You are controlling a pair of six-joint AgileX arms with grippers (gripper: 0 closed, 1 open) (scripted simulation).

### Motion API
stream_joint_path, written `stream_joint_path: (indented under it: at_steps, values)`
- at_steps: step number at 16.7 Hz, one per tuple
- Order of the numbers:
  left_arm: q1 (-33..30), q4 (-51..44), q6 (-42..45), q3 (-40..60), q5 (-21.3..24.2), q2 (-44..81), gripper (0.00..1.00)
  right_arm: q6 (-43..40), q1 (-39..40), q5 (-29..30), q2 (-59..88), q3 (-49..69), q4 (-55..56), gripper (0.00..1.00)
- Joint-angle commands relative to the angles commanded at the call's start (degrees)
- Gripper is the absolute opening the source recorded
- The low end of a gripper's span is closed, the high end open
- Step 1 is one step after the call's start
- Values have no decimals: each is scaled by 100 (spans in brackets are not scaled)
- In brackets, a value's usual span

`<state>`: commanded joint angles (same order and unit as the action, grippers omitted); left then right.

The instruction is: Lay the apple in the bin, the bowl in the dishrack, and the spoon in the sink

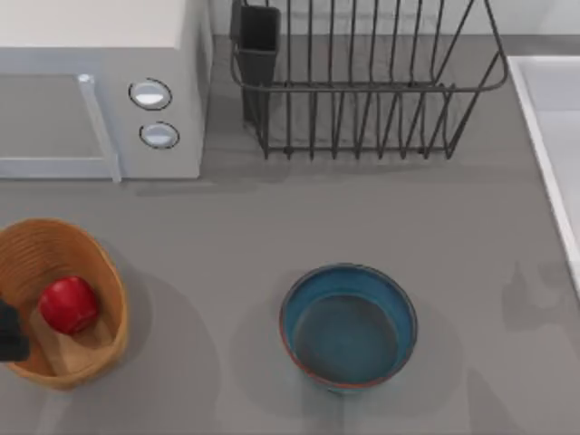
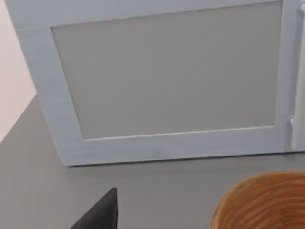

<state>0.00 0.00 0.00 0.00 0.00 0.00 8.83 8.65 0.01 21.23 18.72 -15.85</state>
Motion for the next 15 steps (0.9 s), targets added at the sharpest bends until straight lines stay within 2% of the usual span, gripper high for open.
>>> stream_joint_path:
  at_steps: [10, 15]
  values:
    - [0, 0, 0, 0, 0, 0, 100, 2014, 1973, 2, 5486, 4370, -3612, 100]
    - [0, 0, 0, 0, 0, 0, 100, 2750, 2693, 3, 7583, 5979, -4933, 100]
